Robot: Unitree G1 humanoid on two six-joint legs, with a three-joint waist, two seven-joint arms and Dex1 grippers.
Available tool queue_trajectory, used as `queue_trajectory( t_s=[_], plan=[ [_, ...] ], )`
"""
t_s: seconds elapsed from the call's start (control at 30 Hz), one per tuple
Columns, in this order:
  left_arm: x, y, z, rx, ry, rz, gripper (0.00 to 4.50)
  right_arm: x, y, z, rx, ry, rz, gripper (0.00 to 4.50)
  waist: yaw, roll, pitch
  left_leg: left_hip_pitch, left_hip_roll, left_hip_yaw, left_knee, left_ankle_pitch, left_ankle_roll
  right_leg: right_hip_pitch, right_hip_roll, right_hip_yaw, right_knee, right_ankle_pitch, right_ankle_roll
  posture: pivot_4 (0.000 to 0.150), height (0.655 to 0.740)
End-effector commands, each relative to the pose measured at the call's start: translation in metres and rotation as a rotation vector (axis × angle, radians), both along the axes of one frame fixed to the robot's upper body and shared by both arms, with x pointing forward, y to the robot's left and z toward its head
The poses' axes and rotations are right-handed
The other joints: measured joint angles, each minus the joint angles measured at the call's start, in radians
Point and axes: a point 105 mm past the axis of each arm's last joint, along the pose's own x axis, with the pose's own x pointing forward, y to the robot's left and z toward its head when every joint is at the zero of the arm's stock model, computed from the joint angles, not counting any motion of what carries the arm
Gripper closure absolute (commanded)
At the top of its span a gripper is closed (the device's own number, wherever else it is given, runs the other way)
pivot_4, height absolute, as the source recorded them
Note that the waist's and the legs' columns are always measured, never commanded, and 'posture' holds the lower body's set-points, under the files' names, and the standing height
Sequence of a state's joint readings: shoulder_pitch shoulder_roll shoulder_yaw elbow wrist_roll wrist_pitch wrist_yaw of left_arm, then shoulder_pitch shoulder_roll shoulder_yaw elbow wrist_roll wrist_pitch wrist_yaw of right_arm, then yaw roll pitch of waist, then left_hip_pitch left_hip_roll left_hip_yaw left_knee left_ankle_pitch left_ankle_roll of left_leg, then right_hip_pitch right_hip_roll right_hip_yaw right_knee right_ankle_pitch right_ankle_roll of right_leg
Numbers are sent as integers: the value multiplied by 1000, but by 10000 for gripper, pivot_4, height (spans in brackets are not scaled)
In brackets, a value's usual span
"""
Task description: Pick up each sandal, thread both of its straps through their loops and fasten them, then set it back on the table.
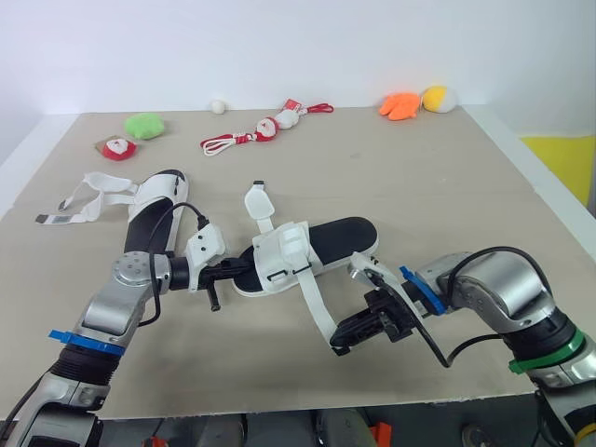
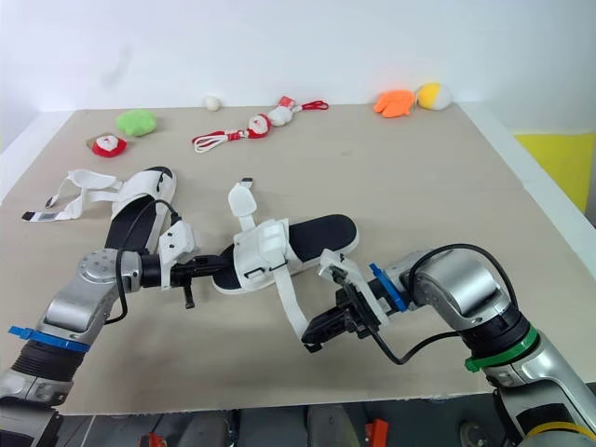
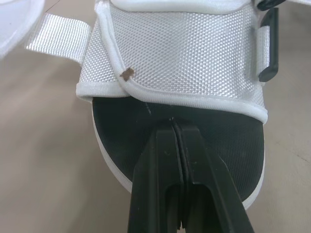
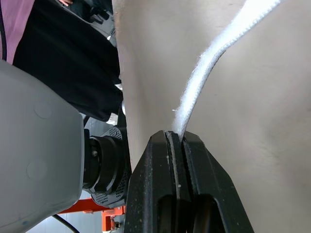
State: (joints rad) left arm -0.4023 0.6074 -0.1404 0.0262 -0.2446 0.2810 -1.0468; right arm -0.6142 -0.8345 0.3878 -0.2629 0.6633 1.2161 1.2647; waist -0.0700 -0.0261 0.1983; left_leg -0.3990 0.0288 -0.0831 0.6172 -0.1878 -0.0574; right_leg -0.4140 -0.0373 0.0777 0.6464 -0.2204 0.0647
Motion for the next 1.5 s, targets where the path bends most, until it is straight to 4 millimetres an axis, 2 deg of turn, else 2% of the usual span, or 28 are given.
queue_trajectory(
  t_s=[0.03, 0.13, 0.2, 0.3, 0.4, 0.57, 0.63, 0.67, 0.73, 0.87, 0.93, 1.07, 1.13, 1.2, 1.3, 1.5],
  plan=[
    [-7, 3, -27, 52, 100, 6, 45000, -12, 4, 5, 33, 17, 61, 44470, 0, 0, 0, 0, 0, 0, 0, 0, 0, 0, 0, 0, 0, 0, 0, 1500, 7400],
    [-7, 3, -27, 53, 100, 5, 45000, -6, 4, 1, 27, -30, 48, 44470, 1, 0, 0, 0, 0, 0, 0, -1, 0, 0, 0, 0, 0, 0, 1, 1500, 7400],
    [-7, 3, -27, 52, 100, 3, 45000, 1, 8, 2, 80, -132, 48, 44470, 1, 0, 0, 0, 0, 0, 0, -1, 0, 0, 0, 0, 0, 0, 1, 1500, 7400],
    [-8, 3, -27, 51, 101, 3, 45000, 2, 3, 2, 90, -160, 45, 44470, 1, 0, 0, 0, 0, 0, 0, -2, 0, 0, 0, 0, 0, 0, 2, 1500, 7400],
    [-9, 3, -28, 52, 102, 3, 45000, 2, -7, 3, 65, -132, 31, 34450, 1, 0, 0, 0, 0, 0, 1, -2, 0, 0, 0, 0, 0, -1, 1, 1500, 7400],
    [-9, 3, -28, 53, 104, 2, 45000, 4, -27, 12, 49, -172, 56, 14260, 2, 0, 0, 0, 0, 0, 1, -2, 0, 0, 0, 0, 0, -1, 0, 1500, 7400],
    [-9, 3, -28, 53, 104, 1, 45000, 2, -37, 10, 22, -225, 108, 4929, 3, -1, 0, 0, 0, 0, 1, -2, 0, 0, 0, 0, 0, -1, 0, 1500, 7400],
    [-9, 3, -28, 53, 104, 0, 45000, 3, -43, 8, 0, -324, 157, 502, 4, -1, 0, 0, 0, 0, 1, -2, 0, 0, 0, 0, 0, -1, 0, 1500, 7400],
    [-8, 3, -27, 53, 103, 0, 45000, 6, -51, 3, -42, -478, 239, 502, 4, -1, -1, 0, 0, 0, 1, -2, 0, 0, 0, 0, 0, -2, 1, 1500, 7400],
    [-9, 2, -29, 51, 106, -1, 45000, 38, -63, -5, -95, -1091, 496, 502, 1, -2, -1, 1, 0, 1, 1, -3, -1, 1, 0, 0, 0, -2, 2, 1500, 7400],
    [-9, 1, -29, 49, 107, -1, 45000, 48, -66, -7, -88, -1302, 615, 502, -6, -2, -1, 6, 0, 3, 1, -3, -1, 6, -1, 0, -1, -2, 2, 1500, 7400],
    [-9, 0, -30, 45, 108, 1, 45000, 58, -60, 7, 6, -1629, 744, 502, -8, -5, -2, 11, 0, 6, 2, -3, -1, 9, -2, 2, -2, -1, 1, 1500, 7400],
    [-9, 0, -30, 44, 109, 2, 45000, 51, -50, 14, 111, -1808, 874, 502, -8, -6, -2, 12, 0, 7, 2, -3, -1, 10, -1, 5, -2, -1, 0, 1500, 7400],
    [-9, 1, -30, 44, 108, 3, 45000, 43, -44, 12, 178, -1878, 963, 502, -8, -6, -2, 12, -1, 8, 1, -3, -1, 10, -1, 8, -2, -1, 0, 1500, 7400],
    [-9, 1, -30, 45, 108, 3, 45000, 35, -37, 6, 214, -1890, 1028, 502, -4, -6, -2, 12, -1, 8, 0, -3, -1, 10, -1, 9, -1, -2, -2, 1500, 7400],
    [-8, -1, -29, 45, 107, -1, 45000, 10, -9, 3, 379, -1972, 1096, 502, -5, -6, -3, 13, -2, 9, 0, -3, -1, 10, -1, 11, -1, -3, -4, 1500, 7400]
  ],
)
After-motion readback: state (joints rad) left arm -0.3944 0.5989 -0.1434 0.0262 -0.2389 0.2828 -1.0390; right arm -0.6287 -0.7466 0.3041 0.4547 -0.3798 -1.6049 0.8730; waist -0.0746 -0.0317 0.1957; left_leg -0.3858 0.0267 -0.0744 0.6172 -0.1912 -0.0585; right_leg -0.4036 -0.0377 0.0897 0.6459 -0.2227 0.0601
